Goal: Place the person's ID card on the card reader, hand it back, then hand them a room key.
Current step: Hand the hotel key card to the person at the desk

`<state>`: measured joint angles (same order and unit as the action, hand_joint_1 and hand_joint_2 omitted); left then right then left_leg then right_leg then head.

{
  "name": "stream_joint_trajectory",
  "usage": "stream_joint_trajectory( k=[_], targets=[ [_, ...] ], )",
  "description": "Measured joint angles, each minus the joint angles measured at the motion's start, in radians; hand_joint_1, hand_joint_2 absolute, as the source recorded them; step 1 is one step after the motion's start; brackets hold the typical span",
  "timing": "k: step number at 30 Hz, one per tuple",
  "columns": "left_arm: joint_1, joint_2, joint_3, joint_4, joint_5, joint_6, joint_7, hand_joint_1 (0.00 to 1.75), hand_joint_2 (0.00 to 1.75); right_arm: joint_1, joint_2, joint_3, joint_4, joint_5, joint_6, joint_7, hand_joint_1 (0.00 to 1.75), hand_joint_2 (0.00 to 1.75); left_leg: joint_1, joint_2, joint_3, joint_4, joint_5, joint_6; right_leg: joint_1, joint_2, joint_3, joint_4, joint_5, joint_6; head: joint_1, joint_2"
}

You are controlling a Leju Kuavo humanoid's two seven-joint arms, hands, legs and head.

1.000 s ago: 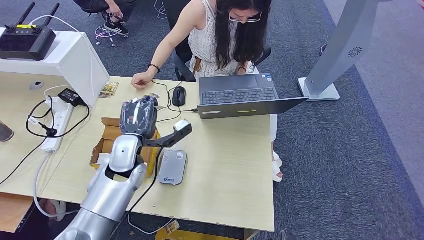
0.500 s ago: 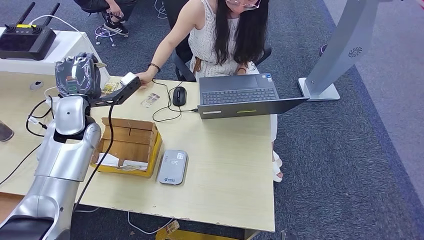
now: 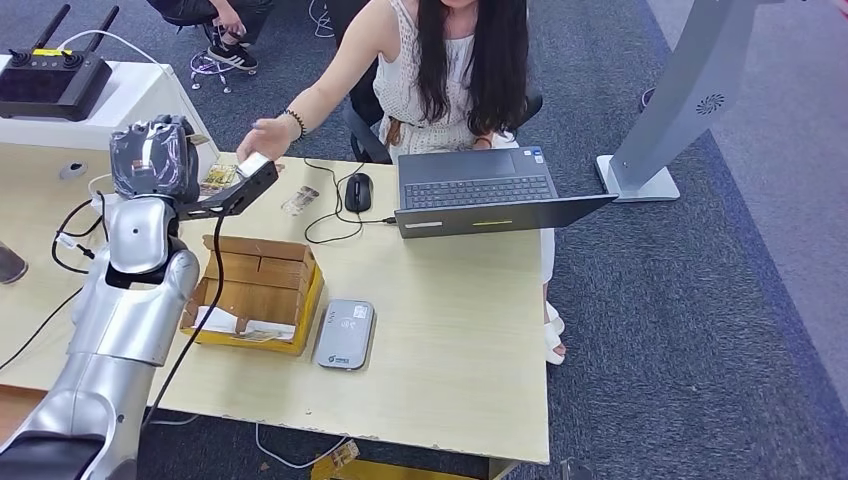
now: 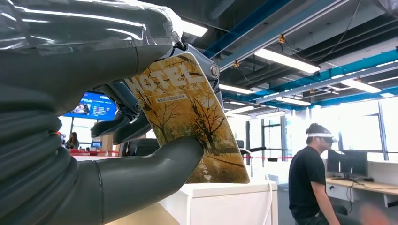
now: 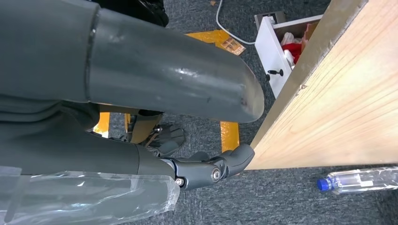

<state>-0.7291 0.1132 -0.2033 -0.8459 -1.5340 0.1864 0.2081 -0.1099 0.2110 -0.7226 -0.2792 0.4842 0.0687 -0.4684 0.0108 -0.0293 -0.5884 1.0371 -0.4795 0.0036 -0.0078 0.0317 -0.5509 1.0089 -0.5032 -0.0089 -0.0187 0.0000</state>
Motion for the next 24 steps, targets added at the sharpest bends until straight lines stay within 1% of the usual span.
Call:
stream_joint_trajectory(
  k=[10,14,20,24],
  targets=[
    [0.012,-0.006,0.000,0.010,-0.001,0.000,0.008,1.75,1.75,0.000,0.000,0.000,0.000,-0.003,0.000,0.000,0.00,0.00,0.000,0.000,0.000,0.000,0.000,0.000,0.000,0.000,0.000,0.000,0.000,0.000,0.000,0.000],
    [0.012,-0.008,0.000,0.011,-0.001,0.000,0.008,0.00,1.75,0.000,0.000,0.000,0.000,-0.003,0.000,0.000,0.00,0.00,0.000,0.000,0.000,0.000,0.000,0.000,0.000,0.000,0.000,0.000,0.000,0.000,0.000,0.000],
    [0.016,-0.010,0.001,0.015,0.000,0.012,0.008,0.00,1.75,0.000,0.000,0.000,0.000,-0.003,0.000,0.000,0.00,0.00,0.000,0.000,0.000,0.000,0.000,0.000,0.000,0.000,0.000,0.000,0.000,0.000,0.000,0.000],
    [0.040,-0.011,0.007,0.010,0.002,0.026,-0.006,0.00,1.75,0.001,0.000,0.000,0.000,-0.005,-0.001,-0.001,0.00,0.00,0.000,0.000,0.000,0.000,0.000,0.000,0.000,0.000,0.000,0.000,0.000,0.000,0.000,0.000]
  ],
)
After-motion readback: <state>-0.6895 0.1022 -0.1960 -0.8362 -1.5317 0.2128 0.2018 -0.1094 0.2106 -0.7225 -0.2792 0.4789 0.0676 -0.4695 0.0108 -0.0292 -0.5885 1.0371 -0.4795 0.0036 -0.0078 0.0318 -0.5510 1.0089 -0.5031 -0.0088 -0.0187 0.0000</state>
